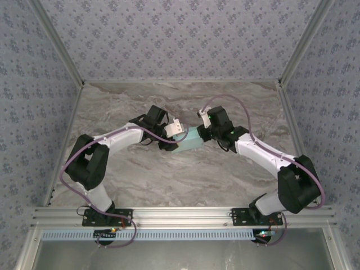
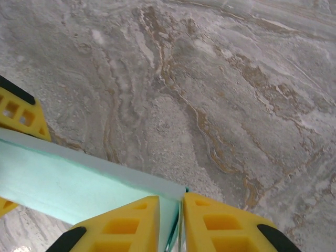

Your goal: Fold the paper box

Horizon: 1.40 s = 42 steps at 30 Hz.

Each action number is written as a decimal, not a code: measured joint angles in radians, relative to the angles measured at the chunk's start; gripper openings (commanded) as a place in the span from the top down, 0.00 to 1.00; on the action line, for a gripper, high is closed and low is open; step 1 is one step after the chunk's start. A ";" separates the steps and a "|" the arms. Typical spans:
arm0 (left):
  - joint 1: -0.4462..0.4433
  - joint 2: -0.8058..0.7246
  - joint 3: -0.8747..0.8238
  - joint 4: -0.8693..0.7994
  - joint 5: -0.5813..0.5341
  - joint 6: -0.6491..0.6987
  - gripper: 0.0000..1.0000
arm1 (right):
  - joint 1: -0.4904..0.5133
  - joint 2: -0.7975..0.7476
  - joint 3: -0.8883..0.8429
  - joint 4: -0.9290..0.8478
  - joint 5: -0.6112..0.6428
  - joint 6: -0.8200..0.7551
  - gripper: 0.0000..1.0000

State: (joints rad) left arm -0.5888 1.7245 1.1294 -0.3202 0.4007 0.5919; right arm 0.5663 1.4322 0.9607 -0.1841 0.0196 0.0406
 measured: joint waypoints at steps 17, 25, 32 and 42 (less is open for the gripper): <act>0.000 0.007 -0.007 0.041 0.002 -0.014 0.51 | -0.120 0.028 0.041 -0.132 -0.121 -0.001 0.57; 0.000 0.015 -0.007 0.041 0.027 -0.013 0.52 | -0.177 0.115 0.099 -0.157 -0.273 -0.095 0.63; 0.000 0.019 -0.006 0.040 0.031 -0.014 0.52 | -0.154 0.135 0.157 -0.177 -0.290 -0.115 0.78; 0.000 0.028 0.003 0.035 0.030 -0.018 0.52 | -0.128 0.135 0.183 -0.217 -0.236 -0.097 0.88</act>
State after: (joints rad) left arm -0.5888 1.7527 1.1328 -0.2855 0.4309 0.5739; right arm 0.4381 1.5669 1.1439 -0.4011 -0.2165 -0.0559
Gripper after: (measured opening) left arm 0.485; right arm 0.126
